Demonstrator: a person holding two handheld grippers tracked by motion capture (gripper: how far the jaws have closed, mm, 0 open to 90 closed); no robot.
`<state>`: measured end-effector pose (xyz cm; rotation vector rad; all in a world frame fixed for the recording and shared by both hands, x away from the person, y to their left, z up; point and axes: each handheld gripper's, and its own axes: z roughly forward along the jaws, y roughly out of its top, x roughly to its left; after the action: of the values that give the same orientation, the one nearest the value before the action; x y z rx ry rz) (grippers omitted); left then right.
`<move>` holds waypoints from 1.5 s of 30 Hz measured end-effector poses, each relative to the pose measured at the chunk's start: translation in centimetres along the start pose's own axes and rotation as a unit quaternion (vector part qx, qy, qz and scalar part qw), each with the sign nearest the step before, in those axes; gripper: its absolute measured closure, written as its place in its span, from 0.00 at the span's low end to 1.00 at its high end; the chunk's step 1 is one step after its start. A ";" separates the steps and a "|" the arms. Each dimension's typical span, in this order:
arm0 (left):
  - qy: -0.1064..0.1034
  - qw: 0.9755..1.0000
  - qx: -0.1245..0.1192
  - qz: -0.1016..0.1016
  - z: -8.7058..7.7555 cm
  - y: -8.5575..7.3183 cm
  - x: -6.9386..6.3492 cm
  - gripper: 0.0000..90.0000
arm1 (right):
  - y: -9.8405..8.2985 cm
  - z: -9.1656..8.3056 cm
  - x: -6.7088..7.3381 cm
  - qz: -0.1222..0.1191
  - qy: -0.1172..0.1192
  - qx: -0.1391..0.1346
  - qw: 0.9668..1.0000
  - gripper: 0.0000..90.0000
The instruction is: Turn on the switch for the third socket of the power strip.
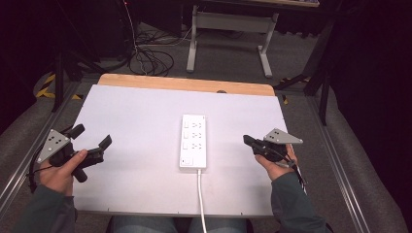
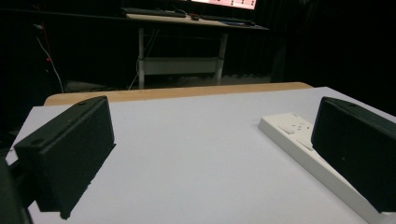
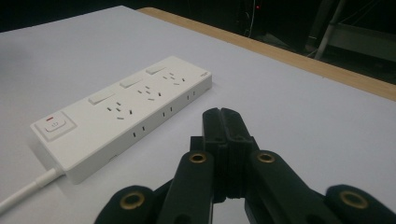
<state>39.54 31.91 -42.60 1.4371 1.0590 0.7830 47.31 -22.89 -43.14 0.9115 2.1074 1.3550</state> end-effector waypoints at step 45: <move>0.004 1.000 0.001 -0.013 -0.7 -0.3 0.5 0.00 | 4.7 8.5 2.0 -0.052 0.052 0.030 0.997 1.00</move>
<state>39.02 32.60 -42.79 1.4195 1.0828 0.7697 53.14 -14.89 -42.36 0.7583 2.2523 1.3183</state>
